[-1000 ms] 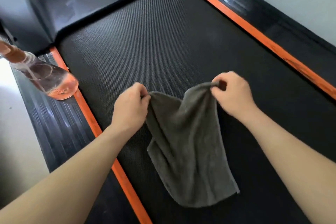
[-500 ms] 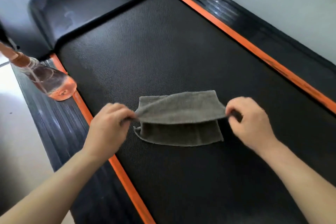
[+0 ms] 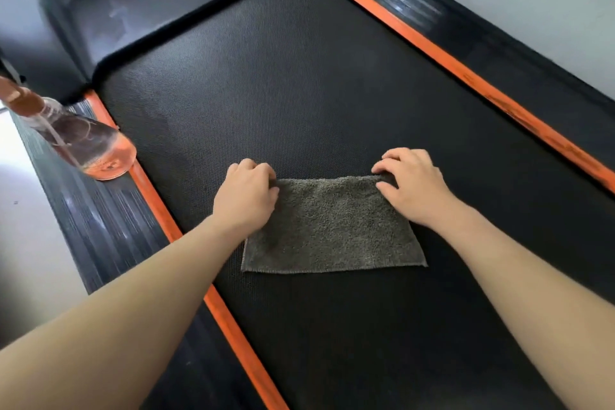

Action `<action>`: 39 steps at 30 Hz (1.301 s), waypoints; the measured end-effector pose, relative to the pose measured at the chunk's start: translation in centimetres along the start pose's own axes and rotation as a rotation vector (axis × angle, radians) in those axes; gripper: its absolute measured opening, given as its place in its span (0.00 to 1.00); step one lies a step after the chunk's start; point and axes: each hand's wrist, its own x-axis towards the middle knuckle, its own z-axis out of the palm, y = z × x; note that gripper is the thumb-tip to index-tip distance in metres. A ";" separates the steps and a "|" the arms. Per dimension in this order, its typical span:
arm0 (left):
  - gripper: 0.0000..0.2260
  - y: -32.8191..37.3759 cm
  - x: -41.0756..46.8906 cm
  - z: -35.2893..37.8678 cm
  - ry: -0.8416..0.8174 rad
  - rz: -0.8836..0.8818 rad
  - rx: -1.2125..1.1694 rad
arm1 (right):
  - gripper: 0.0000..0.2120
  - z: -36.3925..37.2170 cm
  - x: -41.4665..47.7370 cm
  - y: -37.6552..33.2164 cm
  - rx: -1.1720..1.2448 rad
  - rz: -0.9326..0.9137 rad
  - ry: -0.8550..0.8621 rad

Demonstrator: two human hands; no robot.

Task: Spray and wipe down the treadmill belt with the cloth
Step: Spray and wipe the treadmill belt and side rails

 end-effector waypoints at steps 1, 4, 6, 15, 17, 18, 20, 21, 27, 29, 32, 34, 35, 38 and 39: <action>0.13 -0.1 0.2 0.0 0.001 -0.005 0.004 | 0.06 -0.2 0.6 -0.2 -0.010 -0.010 0.001; 0.06 -0.5 -0.2 -0.5 0.104 0.041 -0.072 | 0.06 -1.1 1.0 -0.2 0.041 -0.071 0.041; 0.03 -0.9 -1.1 -1.4 0.248 0.091 -0.146 | 0.06 -1.6 0.3 0.0 0.122 -0.130 0.174; 0.05 -4.4 -11.3 -0.2 -0.011 0.676 0.157 | 0.11 0.3 -12.2 1.8 -0.097 -0.384 0.023; 0.07 -4.0 -12.1 0.3 -0.038 0.696 0.134 | 0.08 0.9 -13.7 1.7 -0.117 -0.344 -0.040; 0.08 -3.6 -12.2 0.6 -0.021 0.699 0.105 | 0.06 1.1 -14.1 1.3 -0.094 -0.322 0.004; 0.09 -2.1 -12.0 1.7 0.021 0.711 0.083 | 0.11 2.1 -14.0 0.0 -0.038 -0.255 0.109; 0.12 -1.3 -12.0 2.5 0.025 0.710 0.106 | 0.16 2.7 -14.0 -1.0 -0.046 -0.224 0.123; 0.23 -0.4 -11.6 5.4 -0.076 0.616 0.262 | 0.27 7.1 -13.5 -2.2 -0.317 -0.248 -0.097; 0.23 -1.6 -10.4 5.4 -0.034 0.546 0.268 | 0.26 7.3 -11.2 -2.9 -0.306 -0.265 -0.083; 0.25 -3.8 -7.7 4.7 0.012 0.404 0.276 | 0.27 7.6 -5.7 -5.8 -0.283 -0.292 -0.091; 0.25 -5.8 -5.7 3.8 0.043 0.295 0.287 | 0.28 7.5 -1.6 -8.4 -0.270 -0.323 -0.110; 0.26 -7.0 -4.4 3.3 0.049 0.241 0.295 | 0.30 7.5 0.7 -9.9 -0.253 -0.348 -0.131; 0.27 -9.2 -1.2 2.0 0.077 0.084 0.273 | 0.30 7.4 7.0 -13.6 -0.262 -0.395 -0.146; 0.27 -9.8 0.3 1.7 0.096 0.047 0.256 | 0.29 7.2 9.3 -14.7 -0.275 -0.396 -0.142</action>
